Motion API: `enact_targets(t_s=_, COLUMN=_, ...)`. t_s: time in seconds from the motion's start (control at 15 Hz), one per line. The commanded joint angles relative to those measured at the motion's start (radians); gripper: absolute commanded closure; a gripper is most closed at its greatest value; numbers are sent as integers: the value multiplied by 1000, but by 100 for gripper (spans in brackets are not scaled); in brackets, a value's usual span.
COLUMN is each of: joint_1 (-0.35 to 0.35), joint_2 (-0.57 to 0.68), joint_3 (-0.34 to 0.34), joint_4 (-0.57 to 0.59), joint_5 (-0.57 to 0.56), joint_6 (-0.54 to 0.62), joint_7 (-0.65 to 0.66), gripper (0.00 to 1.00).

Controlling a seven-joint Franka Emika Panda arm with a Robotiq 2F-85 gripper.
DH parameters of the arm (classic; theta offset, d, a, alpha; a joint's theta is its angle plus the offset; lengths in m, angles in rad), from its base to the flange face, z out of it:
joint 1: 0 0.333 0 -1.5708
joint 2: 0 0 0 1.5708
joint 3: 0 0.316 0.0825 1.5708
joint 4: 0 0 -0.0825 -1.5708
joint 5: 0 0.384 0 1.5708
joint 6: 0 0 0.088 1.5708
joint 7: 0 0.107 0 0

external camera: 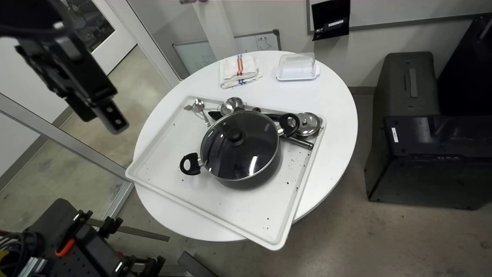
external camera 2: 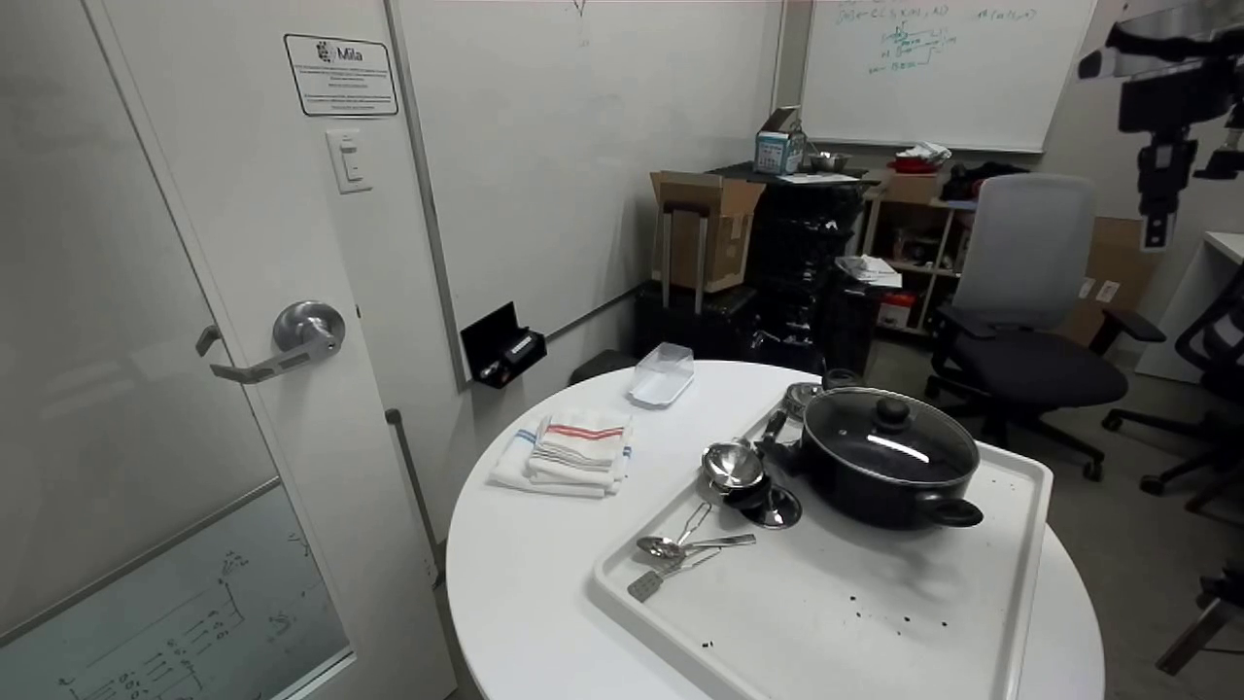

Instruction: Uncover the pot

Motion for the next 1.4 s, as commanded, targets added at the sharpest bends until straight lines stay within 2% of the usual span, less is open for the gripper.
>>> enact_targets(t_s=0.0, joint_1=18, joint_2=134, joint_3=7, joint_4=62, joint_5=14, joint_6=63, joint_7=-51, gripper=0)
enact_targets(t_s=0.53, joint_1=22, joint_2=385, joint_3=39, joint_4=183, joint_5=10, joint_6=212, joint_7=-43, gripper=0)
enact_targets(t_s=1.33, joint_1=19, joint_2=723, joint_3=76, joint_4=459, joint_5=12, joint_6=240, joint_7=-47, gripper=0)
